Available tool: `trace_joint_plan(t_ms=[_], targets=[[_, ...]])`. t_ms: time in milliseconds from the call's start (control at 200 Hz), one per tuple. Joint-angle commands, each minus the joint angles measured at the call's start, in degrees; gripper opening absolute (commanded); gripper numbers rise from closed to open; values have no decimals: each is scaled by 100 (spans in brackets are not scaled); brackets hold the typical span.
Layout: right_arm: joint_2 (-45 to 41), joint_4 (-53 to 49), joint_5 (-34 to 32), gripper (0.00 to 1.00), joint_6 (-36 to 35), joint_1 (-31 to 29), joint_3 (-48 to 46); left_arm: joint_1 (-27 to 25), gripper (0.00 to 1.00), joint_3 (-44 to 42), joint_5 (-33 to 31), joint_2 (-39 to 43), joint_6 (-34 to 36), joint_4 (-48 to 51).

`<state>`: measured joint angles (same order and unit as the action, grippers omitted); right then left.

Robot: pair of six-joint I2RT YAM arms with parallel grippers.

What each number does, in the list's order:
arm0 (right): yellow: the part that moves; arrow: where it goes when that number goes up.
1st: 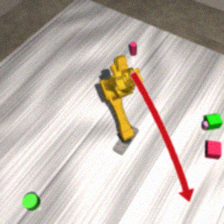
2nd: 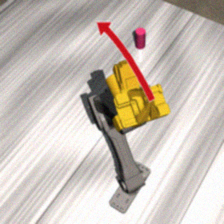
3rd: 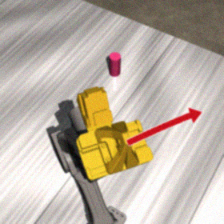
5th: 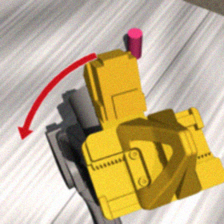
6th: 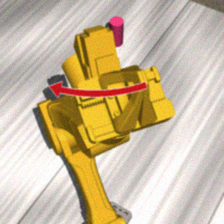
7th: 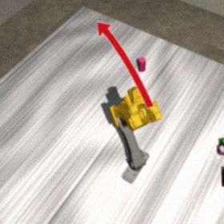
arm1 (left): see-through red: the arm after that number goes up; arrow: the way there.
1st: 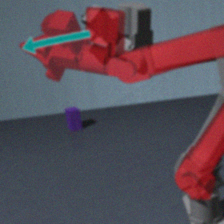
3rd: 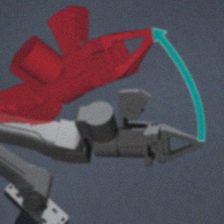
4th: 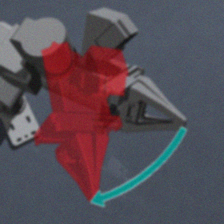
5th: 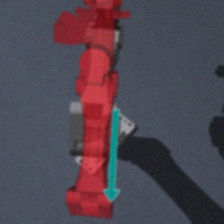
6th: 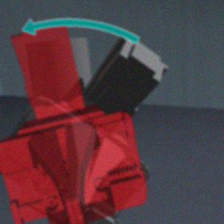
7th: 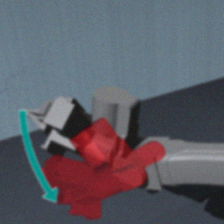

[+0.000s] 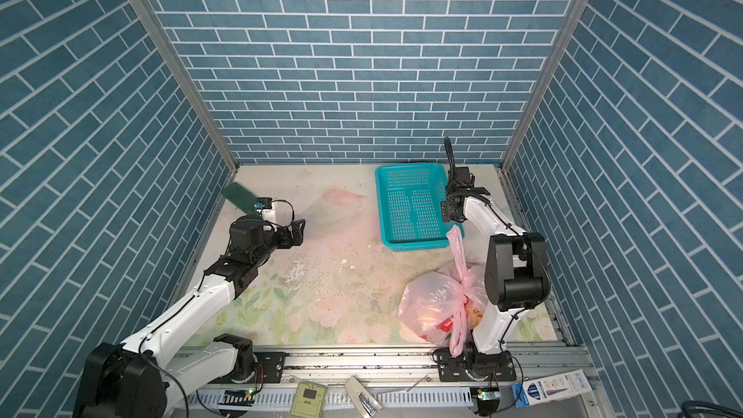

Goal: Untie the knot of the plastic bag and take out the fruit

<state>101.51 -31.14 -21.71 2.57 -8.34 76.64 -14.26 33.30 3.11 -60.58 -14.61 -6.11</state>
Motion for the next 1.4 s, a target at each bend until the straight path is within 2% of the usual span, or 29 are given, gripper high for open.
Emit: trace_joint_plan(t_ms=[0, 145, 315, 615, 770, 945, 1100, 1395], targets=[[195, -257, -560, 99, -139, 91, 458, -24, 100, -88, 66, 120, 9, 264], [-108, -437, -92, 99, -51, -37, 763, -24, 100, -60, 34, 243, 7, 446], [-404, -736, 745, 97, 56, -563, 1196, -24, 99, -86, 48, 287, -24, 497], [237, -939, 1885, 90, 428, -1891, 1836, -41, 99, 101, 341, -73, -79, 402], [801, -947, 2032, 85, 596, -2422, 2102, -67, 100, 127, 553, -240, -185, 262], [1175, -1041, 1836, 76, 674, -2638, 2187, -112, 100, 147, 567, -314, -211, 233], [1333, -1057, 1695, 63, 648, -2638, 1994, -118, 100, 132, 558, -367, -222, 148], [1257, -870, 1245, 20, 542, -2490, 1690, -168, 100, 364, 637, -728, -229, 40]])
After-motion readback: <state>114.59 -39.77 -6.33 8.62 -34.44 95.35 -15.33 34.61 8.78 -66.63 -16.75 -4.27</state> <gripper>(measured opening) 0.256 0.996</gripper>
